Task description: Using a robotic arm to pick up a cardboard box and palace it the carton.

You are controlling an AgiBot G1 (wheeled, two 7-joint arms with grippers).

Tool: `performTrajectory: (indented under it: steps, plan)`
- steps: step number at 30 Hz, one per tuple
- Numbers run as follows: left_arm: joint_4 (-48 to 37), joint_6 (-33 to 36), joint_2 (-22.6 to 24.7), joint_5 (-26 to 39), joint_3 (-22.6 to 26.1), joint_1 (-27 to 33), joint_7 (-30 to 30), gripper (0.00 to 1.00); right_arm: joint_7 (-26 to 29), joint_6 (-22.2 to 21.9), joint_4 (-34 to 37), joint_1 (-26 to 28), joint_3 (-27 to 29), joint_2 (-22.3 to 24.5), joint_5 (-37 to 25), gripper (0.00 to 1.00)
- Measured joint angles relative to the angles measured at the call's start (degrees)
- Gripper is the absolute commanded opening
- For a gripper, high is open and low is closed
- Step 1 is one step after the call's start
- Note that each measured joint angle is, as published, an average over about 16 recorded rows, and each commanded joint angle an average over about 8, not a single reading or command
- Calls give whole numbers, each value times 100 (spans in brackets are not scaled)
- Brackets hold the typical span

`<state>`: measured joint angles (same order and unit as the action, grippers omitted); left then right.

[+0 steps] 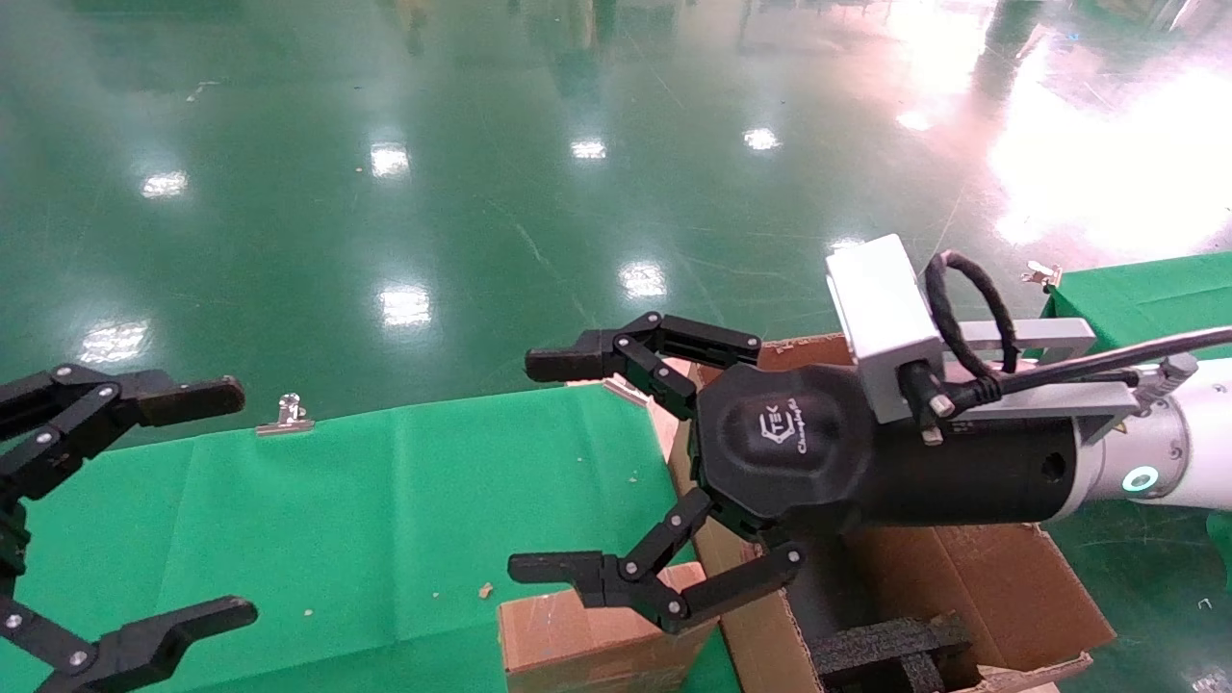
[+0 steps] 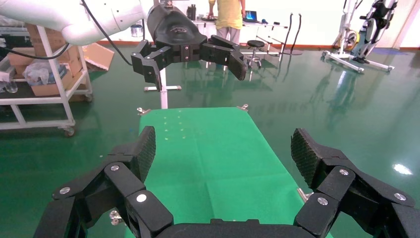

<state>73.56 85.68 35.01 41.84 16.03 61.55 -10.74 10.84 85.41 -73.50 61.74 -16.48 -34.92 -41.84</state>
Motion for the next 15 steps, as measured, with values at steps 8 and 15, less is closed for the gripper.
performTrajectory:
  steps: [8, 15]
  plan:
    - [0, 0, 0, 0, 0, 0, 0, 100, 0, 0, 0, 0, 0, 0, 0, 100]
    - [0, 0, 0, 0, 0, 0, 0, 100, 0, 0, 0, 0, 0, 0, 0, 100]
